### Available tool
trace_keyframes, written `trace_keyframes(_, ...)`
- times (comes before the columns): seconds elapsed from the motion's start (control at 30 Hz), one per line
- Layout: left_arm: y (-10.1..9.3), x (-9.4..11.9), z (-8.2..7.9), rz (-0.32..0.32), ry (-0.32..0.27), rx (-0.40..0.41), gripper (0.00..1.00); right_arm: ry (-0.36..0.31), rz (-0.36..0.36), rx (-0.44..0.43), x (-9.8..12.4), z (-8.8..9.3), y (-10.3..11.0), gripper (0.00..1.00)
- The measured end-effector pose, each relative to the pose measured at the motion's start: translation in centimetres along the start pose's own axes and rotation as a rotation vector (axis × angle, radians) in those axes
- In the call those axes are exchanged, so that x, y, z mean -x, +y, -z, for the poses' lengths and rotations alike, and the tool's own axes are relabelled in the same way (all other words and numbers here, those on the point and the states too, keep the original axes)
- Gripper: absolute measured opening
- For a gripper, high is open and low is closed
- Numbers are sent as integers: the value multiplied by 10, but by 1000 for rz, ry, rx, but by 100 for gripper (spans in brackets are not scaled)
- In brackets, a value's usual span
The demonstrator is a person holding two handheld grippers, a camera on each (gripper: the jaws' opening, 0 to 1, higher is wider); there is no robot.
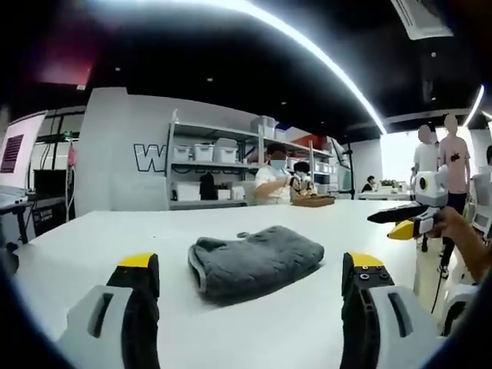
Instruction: Open the folded towel by lifting each exposed corner and separating the folded layers until the towel lies flat within the target outline without major curled edges
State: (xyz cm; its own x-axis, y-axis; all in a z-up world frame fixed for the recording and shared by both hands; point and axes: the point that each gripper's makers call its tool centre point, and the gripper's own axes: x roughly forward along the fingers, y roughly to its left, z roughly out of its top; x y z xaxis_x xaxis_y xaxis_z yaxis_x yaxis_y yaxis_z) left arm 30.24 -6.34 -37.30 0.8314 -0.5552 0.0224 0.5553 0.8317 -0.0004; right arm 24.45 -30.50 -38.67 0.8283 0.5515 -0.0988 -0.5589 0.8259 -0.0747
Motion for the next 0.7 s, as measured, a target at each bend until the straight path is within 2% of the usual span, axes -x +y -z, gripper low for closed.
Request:
trace_keyframes(0.23,12,-10,3,0,2,-17,95,6,-32,43,-13,-5,4,61)
trace_keyframes(0.7,40,-30,3,-47,15,-7,95,-23,-42,57,-41,-23,-10,60)
